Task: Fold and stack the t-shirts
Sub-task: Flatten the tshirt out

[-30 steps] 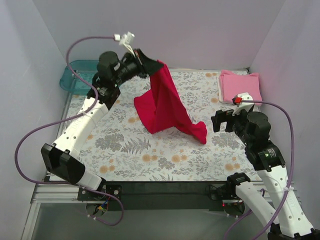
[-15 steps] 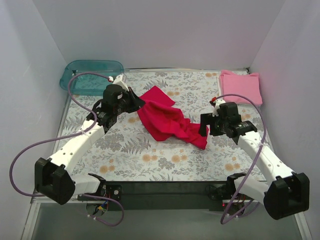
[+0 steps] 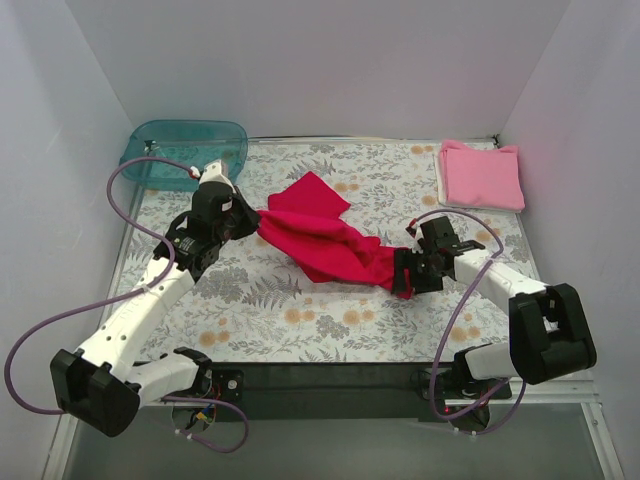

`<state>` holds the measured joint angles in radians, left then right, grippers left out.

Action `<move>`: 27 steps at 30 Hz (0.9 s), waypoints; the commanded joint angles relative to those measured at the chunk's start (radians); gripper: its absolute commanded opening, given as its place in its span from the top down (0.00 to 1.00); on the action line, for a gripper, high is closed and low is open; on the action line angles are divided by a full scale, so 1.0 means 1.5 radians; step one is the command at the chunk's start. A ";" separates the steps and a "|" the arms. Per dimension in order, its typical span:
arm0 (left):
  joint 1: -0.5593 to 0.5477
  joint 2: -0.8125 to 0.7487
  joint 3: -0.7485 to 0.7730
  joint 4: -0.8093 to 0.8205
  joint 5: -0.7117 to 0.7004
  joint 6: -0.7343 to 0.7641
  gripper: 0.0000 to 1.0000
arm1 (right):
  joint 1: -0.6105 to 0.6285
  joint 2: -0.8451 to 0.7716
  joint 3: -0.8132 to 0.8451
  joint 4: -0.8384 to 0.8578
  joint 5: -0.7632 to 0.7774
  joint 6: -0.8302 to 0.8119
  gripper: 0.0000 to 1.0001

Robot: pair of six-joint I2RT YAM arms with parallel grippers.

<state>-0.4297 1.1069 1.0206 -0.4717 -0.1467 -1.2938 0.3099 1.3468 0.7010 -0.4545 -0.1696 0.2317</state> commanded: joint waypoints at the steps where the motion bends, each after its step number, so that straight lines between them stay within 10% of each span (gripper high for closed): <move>1: 0.009 -0.010 -0.005 -0.028 -0.038 0.019 1.00 | 0.004 0.016 -0.018 0.036 -0.051 0.006 0.38; 10: 0.056 0.089 0.012 0.065 0.012 0.045 1.00 | 0.004 0.036 0.063 0.028 0.032 -0.007 0.99; 17: 0.140 0.267 0.253 0.108 0.072 0.082 1.00 | 0.000 0.071 0.386 -0.036 0.318 -0.063 0.99; 21: 0.156 0.397 0.555 0.097 0.074 0.112 1.00 | -0.001 0.108 0.643 -0.039 0.504 -0.125 0.99; 27: 0.161 0.477 0.865 0.115 0.078 0.150 1.00 | -0.001 0.103 0.875 0.077 0.542 -0.241 0.99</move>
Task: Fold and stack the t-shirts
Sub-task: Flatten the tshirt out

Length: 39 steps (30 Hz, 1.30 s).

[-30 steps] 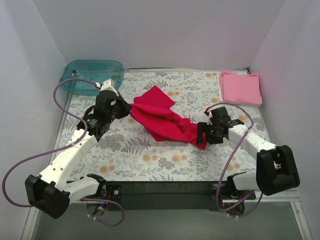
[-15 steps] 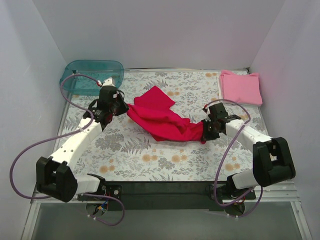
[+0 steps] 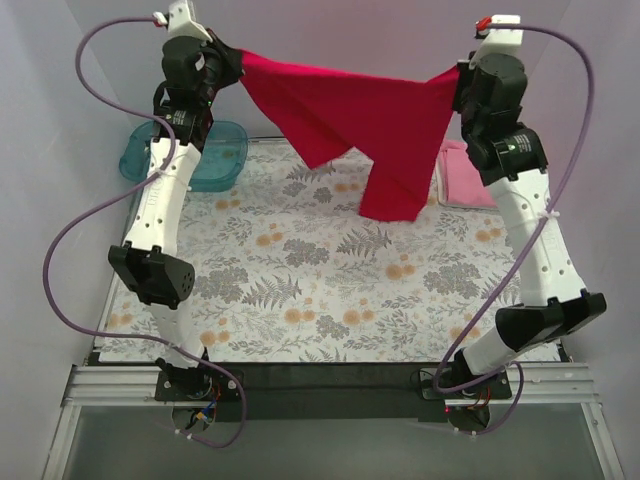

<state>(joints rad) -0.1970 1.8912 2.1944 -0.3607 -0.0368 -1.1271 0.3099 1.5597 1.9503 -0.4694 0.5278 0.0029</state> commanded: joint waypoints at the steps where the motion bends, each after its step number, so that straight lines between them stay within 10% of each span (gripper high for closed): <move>1: 0.007 -0.055 0.080 0.041 0.005 0.040 1.00 | -0.002 -0.040 0.042 0.108 0.067 -0.095 0.99; 7: 0.007 -0.170 -0.101 0.054 -0.014 0.054 1.00 | -0.001 -0.180 -0.177 0.133 -0.005 -0.078 0.99; 14: 0.006 -0.420 -0.662 0.068 -0.031 -0.064 1.00 | 0.000 -0.330 -0.517 0.015 -0.147 0.051 0.99; 22: 0.009 -0.782 -0.992 -0.160 -0.146 -0.316 1.00 | 0.000 -0.462 -0.783 -0.124 -0.346 0.226 0.96; 27: 0.010 -0.884 -1.068 -0.255 -0.124 -0.436 1.00 | -0.002 -0.457 -0.861 -0.165 -0.414 0.274 0.74; 33: 0.010 -0.927 -1.068 -0.337 -0.138 -0.497 0.62 | -0.002 -0.450 -0.848 -0.196 -0.407 0.275 0.32; 39: 0.010 -0.949 -0.994 -0.371 -0.237 -0.457 0.38 | -0.002 -0.477 -0.819 -0.197 -0.340 0.241 0.28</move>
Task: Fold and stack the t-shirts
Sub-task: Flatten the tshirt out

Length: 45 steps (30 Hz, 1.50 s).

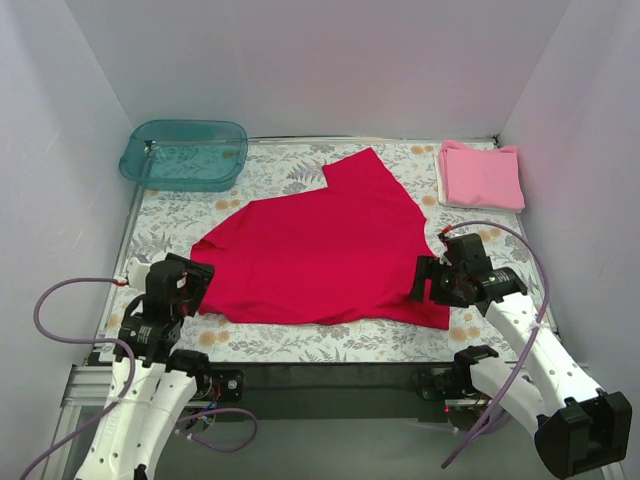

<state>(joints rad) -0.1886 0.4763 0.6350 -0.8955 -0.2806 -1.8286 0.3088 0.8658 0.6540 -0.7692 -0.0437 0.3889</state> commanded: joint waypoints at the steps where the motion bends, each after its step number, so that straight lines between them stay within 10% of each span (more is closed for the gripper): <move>1: 0.004 0.005 0.048 0.014 -0.078 0.028 0.38 | 0.000 -0.002 0.062 0.009 0.055 -0.025 0.29; 11: 0.004 0.310 0.037 0.312 0.022 0.248 0.51 | -0.009 0.203 0.154 0.165 0.039 -0.083 0.42; 21: 0.006 0.521 0.053 0.386 0.069 0.294 0.53 | -0.078 0.379 0.116 0.228 -0.013 -0.064 0.44; 39: 0.009 0.441 -0.044 0.244 0.123 0.145 0.53 | -0.327 0.212 -0.023 0.084 -0.042 -0.028 0.40; 45: 0.015 0.558 0.096 0.406 0.043 0.200 0.46 | -0.320 0.197 0.043 0.133 -0.154 -0.069 0.40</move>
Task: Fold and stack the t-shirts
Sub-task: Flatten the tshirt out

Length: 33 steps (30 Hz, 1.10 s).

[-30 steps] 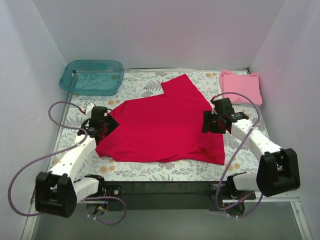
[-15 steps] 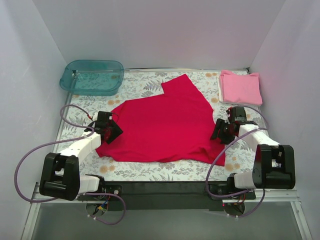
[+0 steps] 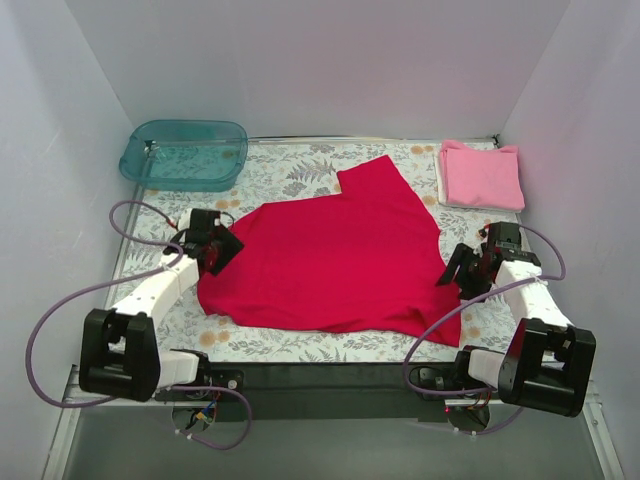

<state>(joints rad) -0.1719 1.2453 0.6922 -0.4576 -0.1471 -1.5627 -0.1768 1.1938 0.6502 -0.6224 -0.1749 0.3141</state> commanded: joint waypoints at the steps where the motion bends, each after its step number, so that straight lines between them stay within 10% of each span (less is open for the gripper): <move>1: 0.004 0.059 0.064 0.131 -0.053 0.023 0.45 | 0.010 -0.023 0.049 0.040 -0.083 -0.019 0.40; 18: 0.004 0.189 0.105 0.150 -0.106 -0.055 0.34 | 0.046 -0.013 0.039 0.081 -0.182 -0.050 0.37; 33: 0.004 0.232 0.105 0.130 -0.117 -0.118 0.55 | 0.046 0.010 0.041 0.089 -0.193 -0.054 0.36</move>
<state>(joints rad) -0.1711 1.5837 0.8520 -0.2375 -0.2821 -1.7107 -0.1101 1.2041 0.7017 -0.5137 -0.4477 0.2508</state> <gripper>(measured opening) 0.453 0.633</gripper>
